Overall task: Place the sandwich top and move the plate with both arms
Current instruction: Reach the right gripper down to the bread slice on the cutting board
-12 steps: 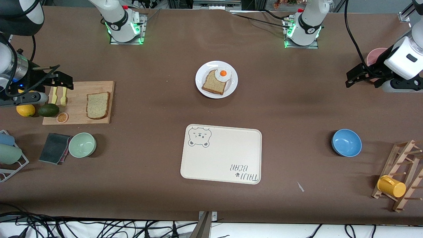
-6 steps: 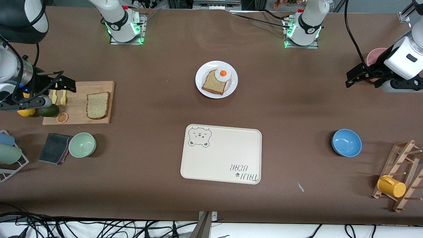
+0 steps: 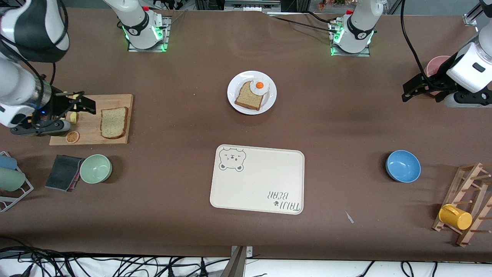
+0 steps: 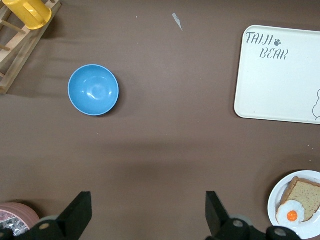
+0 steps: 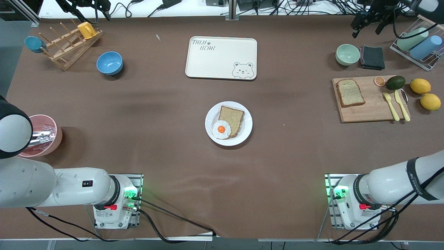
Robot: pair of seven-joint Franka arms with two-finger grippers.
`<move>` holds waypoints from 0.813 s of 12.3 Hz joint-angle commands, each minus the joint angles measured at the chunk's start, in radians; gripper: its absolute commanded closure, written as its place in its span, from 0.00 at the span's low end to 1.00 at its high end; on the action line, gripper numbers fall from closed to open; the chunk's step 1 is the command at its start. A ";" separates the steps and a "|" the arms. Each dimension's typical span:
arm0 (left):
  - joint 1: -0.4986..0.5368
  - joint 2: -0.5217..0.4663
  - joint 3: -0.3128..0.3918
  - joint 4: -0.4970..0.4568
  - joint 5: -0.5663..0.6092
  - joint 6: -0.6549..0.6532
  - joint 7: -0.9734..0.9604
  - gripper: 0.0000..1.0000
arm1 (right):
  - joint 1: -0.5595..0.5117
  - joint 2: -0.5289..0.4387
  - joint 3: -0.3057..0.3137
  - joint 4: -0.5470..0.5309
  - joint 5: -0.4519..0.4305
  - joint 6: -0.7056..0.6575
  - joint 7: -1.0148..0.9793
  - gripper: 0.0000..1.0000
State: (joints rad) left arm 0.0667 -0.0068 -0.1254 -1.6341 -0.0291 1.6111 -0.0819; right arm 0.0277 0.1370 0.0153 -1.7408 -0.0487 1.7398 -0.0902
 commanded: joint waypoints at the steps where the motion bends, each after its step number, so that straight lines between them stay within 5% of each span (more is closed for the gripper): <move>1: -0.005 -0.007 -0.005 0.002 0.031 -0.011 -0.012 0.00 | 0.001 -0.030 0.000 -0.147 -0.020 0.136 0.013 0.00; 5: -0.007 -0.007 -0.005 0.003 0.031 -0.016 -0.009 0.00 | 0.001 -0.005 -0.001 -0.417 -0.034 0.498 0.089 0.00; 10: -0.007 -0.007 -0.005 0.002 0.031 -0.016 -0.007 0.00 | 0.001 0.110 -0.005 -0.457 -0.083 0.609 0.118 0.01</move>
State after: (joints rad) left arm 0.0665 -0.0068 -0.1291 -1.6341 -0.0291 1.6080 -0.0820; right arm 0.0278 0.2269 0.0138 -2.1822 -0.0945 2.3106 -0.0008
